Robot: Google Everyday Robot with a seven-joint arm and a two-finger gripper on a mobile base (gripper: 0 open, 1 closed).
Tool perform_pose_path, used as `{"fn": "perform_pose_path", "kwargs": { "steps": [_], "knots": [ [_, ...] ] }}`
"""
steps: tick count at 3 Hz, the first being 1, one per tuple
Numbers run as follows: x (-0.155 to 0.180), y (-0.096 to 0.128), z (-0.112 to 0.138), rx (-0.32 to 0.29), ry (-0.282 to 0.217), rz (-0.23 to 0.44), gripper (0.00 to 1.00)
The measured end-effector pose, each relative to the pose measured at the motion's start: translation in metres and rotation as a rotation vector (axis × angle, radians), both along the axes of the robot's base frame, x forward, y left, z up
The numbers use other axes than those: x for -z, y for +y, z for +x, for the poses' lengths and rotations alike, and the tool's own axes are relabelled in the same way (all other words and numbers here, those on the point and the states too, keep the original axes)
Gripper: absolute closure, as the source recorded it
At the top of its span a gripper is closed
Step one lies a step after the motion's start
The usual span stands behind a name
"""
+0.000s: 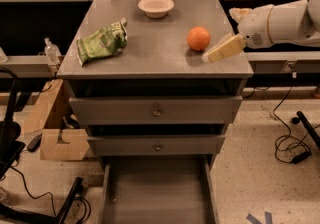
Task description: Place orange into bottom drawer
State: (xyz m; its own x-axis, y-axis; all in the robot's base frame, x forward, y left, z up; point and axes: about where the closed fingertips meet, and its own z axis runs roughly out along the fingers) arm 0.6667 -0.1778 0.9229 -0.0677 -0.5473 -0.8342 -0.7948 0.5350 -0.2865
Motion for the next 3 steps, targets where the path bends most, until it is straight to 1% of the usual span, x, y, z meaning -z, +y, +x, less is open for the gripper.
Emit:
{"fn": "perform_pose_path", "kwargs": {
  "steps": [1,2,3],
  "knots": [
    [0.019,0.007,0.037,-0.007,0.014,-0.005,0.0],
    [0.037,0.016,0.067,-0.013,0.038,-0.01,0.0],
    [0.049,0.027,0.087,-0.027,0.06,-0.006,0.0]
  ]
}}
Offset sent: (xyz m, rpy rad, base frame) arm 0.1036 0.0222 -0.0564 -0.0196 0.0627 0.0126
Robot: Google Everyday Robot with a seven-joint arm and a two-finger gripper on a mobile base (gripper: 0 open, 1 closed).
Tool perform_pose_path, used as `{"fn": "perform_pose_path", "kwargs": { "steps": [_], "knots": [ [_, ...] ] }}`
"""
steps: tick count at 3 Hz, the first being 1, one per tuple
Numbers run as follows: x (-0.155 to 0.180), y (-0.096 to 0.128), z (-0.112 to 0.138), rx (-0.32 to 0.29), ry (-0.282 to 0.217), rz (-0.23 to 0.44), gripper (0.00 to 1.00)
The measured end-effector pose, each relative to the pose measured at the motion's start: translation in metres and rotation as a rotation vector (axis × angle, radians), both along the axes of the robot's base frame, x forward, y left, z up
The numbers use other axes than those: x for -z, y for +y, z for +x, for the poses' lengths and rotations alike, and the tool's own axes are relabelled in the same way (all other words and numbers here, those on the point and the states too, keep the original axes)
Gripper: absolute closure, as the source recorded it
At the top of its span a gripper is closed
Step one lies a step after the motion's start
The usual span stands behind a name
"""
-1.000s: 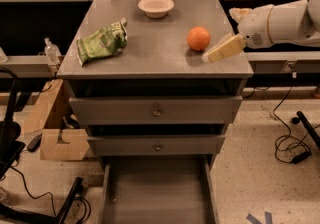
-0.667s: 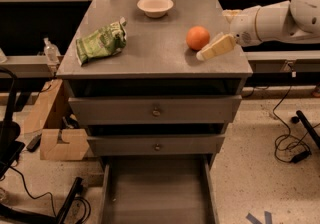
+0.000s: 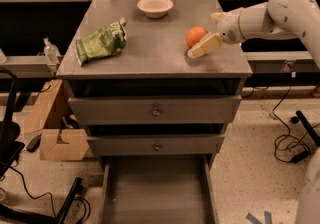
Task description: Place orange into bottom drawer
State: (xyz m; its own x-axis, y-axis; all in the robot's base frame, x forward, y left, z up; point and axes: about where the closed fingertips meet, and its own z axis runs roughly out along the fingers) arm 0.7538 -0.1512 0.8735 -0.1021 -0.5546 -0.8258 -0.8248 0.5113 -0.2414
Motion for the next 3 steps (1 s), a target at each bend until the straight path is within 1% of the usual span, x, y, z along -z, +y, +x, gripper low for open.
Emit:
{"fn": "perform_pose_path", "kwargs": {
  "steps": [1,3],
  "knots": [
    [0.011,0.011,0.012,-0.019,0.022,0.008,0.16],
    [0.028,0.03,0.022,-0.048,0.065,0.005,0.63]
  ]
}}
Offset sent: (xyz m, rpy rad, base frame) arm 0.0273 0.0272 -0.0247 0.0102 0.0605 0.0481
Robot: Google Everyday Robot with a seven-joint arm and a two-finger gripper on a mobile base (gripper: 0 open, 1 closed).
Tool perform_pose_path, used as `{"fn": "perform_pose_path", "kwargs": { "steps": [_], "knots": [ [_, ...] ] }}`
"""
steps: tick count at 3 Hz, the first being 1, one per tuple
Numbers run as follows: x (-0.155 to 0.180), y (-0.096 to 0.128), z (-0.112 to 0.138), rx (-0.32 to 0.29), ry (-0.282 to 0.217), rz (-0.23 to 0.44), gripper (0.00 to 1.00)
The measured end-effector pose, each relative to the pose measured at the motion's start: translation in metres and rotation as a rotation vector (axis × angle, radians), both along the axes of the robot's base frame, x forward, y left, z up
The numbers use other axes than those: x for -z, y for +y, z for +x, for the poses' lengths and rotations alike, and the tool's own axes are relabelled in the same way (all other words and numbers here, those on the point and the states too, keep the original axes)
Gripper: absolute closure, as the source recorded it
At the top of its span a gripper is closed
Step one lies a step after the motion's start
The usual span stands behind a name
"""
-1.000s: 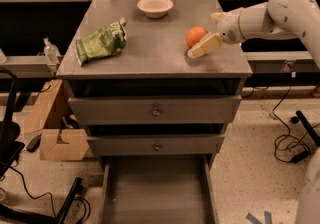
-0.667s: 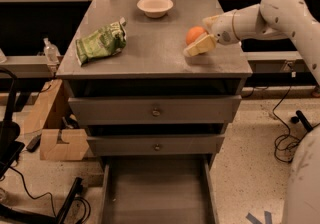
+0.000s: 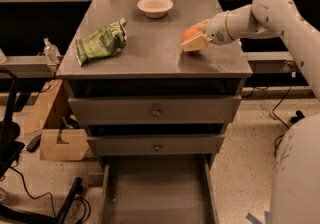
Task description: Place orange into bottom drawer
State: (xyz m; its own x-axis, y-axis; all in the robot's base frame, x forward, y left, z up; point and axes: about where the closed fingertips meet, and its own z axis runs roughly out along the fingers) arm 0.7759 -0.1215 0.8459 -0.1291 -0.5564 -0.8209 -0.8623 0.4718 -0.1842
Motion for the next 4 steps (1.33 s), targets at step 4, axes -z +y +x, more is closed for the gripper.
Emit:
{"fn": "perform_pose_path", "kwargs": {
  "steps": [4],
  "knots": [
    [-0.0014,0.002,0.0002,-0.003,0.002,0.0,1.0]
  ]
}}
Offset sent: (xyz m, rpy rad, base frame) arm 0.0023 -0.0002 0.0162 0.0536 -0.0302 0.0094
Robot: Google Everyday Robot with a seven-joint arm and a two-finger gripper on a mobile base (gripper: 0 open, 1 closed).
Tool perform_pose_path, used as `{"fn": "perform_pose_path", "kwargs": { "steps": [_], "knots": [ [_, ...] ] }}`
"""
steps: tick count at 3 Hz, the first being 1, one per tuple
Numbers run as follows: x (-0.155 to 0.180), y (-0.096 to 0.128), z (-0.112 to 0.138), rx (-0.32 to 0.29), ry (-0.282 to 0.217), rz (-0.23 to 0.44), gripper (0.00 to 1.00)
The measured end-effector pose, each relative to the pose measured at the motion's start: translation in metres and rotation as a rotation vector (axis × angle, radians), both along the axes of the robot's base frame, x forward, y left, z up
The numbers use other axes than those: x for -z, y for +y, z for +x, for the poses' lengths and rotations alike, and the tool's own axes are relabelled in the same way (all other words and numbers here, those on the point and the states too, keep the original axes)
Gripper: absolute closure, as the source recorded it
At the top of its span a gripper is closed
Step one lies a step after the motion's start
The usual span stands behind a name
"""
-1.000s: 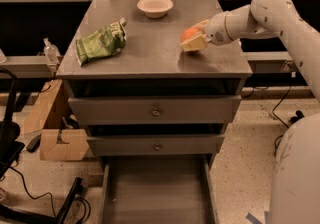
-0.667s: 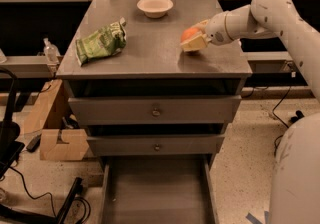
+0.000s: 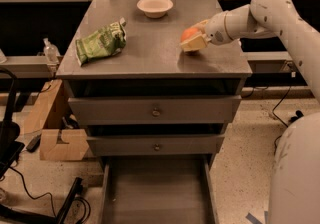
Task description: Place orange into bottom drawer
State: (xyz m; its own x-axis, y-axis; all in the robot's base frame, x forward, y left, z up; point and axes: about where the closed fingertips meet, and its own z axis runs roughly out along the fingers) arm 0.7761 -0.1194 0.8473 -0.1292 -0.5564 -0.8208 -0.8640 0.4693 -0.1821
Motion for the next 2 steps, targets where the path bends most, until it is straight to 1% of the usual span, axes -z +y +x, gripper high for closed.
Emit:
{"fn": "perform_pose_path", "kwargs": {
  "steps": [1,2],
  "knots": [
    [0.0,0.0,0.0,0.0,0.0,0.0,1.0],
    [-0.01,-0.006,-0.018,0.002,-0.015,0.003,1.0]
  ]
}}
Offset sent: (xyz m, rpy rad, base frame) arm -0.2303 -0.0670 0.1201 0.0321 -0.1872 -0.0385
